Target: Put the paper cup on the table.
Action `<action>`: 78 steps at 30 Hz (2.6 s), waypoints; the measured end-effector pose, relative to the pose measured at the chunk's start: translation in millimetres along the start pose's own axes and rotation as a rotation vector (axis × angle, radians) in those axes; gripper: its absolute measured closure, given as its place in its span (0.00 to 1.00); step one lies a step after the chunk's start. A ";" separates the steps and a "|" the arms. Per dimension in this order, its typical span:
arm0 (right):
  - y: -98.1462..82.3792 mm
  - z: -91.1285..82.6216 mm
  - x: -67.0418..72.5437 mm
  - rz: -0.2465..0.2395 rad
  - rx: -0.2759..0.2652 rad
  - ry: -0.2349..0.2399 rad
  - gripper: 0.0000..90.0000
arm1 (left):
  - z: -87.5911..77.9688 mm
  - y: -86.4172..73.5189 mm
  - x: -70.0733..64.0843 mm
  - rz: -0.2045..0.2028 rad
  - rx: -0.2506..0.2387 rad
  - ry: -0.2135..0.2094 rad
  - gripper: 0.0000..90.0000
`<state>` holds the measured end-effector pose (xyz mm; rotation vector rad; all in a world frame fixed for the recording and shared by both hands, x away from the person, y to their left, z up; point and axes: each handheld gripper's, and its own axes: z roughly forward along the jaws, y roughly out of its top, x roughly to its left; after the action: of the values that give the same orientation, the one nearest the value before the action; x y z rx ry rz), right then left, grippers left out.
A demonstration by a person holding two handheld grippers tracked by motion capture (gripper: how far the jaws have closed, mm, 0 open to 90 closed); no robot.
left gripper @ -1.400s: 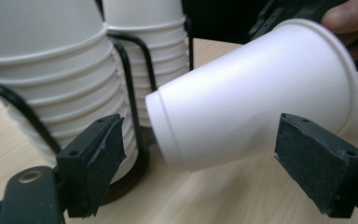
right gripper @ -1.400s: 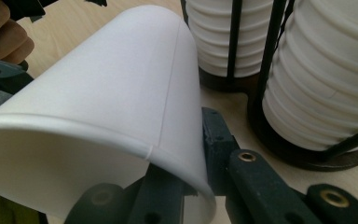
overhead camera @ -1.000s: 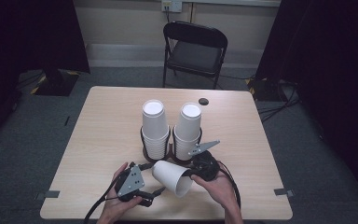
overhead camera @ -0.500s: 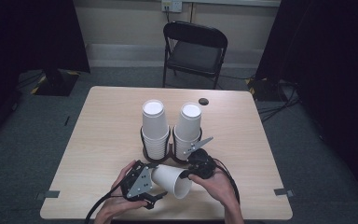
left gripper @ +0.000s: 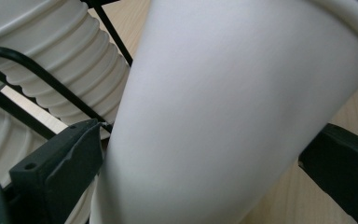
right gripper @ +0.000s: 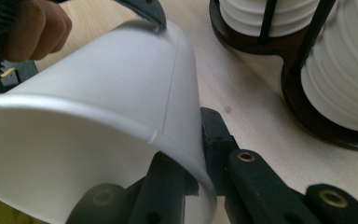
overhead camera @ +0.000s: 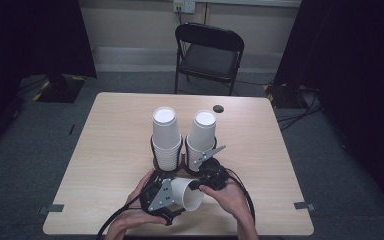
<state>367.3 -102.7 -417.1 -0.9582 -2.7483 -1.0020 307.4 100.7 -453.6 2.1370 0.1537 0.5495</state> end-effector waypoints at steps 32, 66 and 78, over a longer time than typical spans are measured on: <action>3.2 5.0 8.3 0.017 -0.072 0.041 0.97 | 8.4 14.2 -8.3 -0.049 -0.098 0.036 0.10; -21.4 -16.6 2.5 0.055 -0.422 0.030 0.74 | -4.8 -13.2 17.1 -0.341 -0.183 0.077 0.11; -41.9 -25.1 1.7 0.051 -0.592 -0.176 0.47 | -22.4 -25.5 26.0 -0.422 -0.215 0.124 0.11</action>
<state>338.1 -141.7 -420.3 -1.2219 -2.5725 -1.8591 323.2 140.5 -454.4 1.7925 0.5741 0.4255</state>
